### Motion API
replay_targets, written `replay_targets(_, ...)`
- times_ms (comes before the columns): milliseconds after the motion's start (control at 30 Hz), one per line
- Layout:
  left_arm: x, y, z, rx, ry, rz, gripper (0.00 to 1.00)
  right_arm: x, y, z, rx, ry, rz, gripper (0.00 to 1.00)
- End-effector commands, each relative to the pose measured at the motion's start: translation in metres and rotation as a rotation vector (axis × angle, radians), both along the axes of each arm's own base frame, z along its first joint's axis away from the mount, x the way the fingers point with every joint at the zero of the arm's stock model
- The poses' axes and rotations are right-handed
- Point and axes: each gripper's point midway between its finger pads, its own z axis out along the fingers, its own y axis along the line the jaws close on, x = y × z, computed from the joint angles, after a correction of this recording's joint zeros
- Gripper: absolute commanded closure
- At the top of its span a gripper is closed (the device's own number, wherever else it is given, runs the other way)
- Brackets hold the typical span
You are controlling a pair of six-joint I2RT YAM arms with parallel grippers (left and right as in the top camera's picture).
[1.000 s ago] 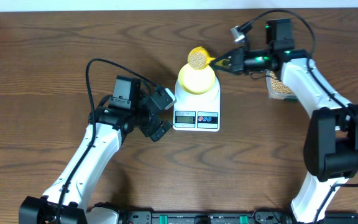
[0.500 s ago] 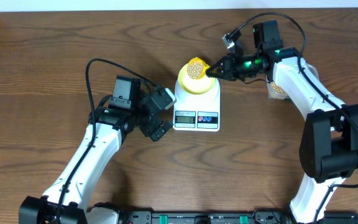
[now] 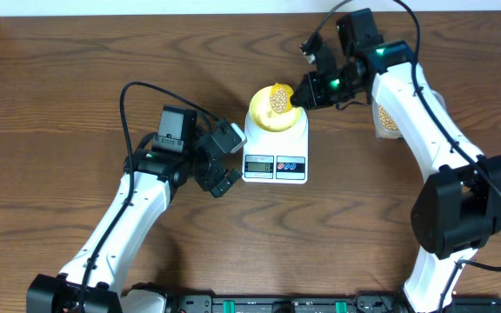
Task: Scoop item into bowl and weigh 50g on scale
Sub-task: 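Tip the scoop to pour soybeans into the yellow bowl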
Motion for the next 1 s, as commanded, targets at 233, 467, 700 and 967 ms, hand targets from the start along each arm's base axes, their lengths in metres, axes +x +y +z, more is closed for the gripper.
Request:
replay_targets(233,0.000,-0.001,0.005,-0.012,-0.017,-0.014,0.02,0.006,0.006,-0.006,-0.243,-0.187,0.095,0.99)
replay_targets(467,0.000,-0.001,0.005,-0.012,-0.017,-0.014,0.02,0.012,0.018,0.008,-0.355,-0.330,0.178,0.99)
replay_targets(700,0.000,-0.001,0.005,-0.012,-0.017,-0.014,0.02,0.019,0.007,0.022,-0.560,-0.439,0.206,0.99)
replay_targets(967,0.000,-0.001,0.005,-0.012,-0.017,-0.014,0.02,0.008,0.021,0.027,-0.572,-0.453,0.258,0.99)
